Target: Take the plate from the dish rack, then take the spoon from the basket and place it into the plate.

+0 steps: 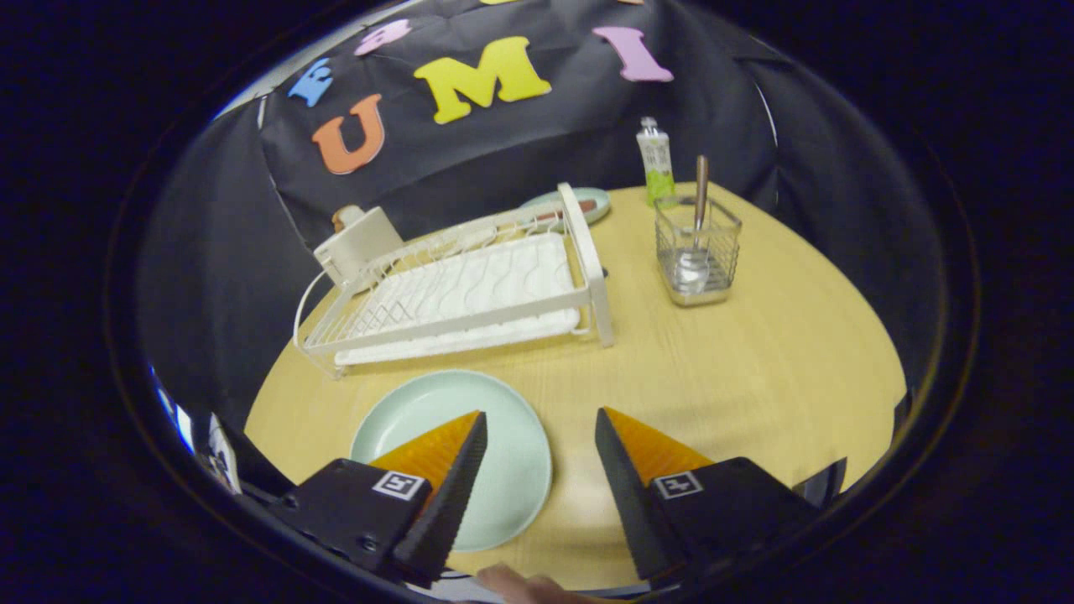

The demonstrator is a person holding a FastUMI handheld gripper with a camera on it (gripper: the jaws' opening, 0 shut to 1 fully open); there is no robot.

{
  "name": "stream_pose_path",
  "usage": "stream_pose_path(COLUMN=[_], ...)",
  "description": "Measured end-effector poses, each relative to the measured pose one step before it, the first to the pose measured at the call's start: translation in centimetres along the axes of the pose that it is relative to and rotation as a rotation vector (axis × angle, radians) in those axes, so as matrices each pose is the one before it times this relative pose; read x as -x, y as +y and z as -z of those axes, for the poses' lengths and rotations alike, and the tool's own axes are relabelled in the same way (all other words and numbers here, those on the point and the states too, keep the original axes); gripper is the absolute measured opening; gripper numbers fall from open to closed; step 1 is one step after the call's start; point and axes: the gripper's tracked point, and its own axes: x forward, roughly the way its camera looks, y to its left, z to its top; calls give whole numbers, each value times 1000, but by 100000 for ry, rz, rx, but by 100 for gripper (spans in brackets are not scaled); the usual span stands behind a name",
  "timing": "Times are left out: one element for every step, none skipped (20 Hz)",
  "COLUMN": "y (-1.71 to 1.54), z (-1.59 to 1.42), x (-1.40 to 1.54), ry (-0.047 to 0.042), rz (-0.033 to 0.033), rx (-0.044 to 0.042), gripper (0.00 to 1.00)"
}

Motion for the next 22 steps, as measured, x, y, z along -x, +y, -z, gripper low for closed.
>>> stream_pose_path(y=[-374,-400,-455,-764,-1046,-1114,-737,-666,-529,-611,-658,-592,-332,-159,-356,-1030,-1404,-1409,-1216,-345,-481,-245], z=[-671,-636,-700,-722,-692,-787,-890,-873,-855,-762,-618,-648,-572,-416,-754,-874,-908,-946,-874,-412,231,246], x=[549,184,241,37,-166,-170,-314,-128,-289,-495,-649,-872,-1018,-986,-894,-931,-1031,-1164,-1406,-1308,-1404,-1402], ry=[-4341,-2843,-2699,-2114,-1895,-2422,-2311,-2937,-2380,-1792,-1165,-663,-457,1093,-1381,-1462,-2178,-2683,-2039,80,2184,2679], rz=[496,-83,-540,918,1874,1778,1801,854,662,582,951,970,-654,-1799,-1591,1767,3109,3456,3891,227,800,-386], rx=[807,-993,-165,75,1965,2356,1756,2022,2557,2526,2144,964,70,396,-113,-471,-380,-767,-1782,-940,-1052,-1595], gripper=[94,96,99,100,99,99,99,99,100,99,99,99,99,99,99,99,100,100,100,100,100,100])
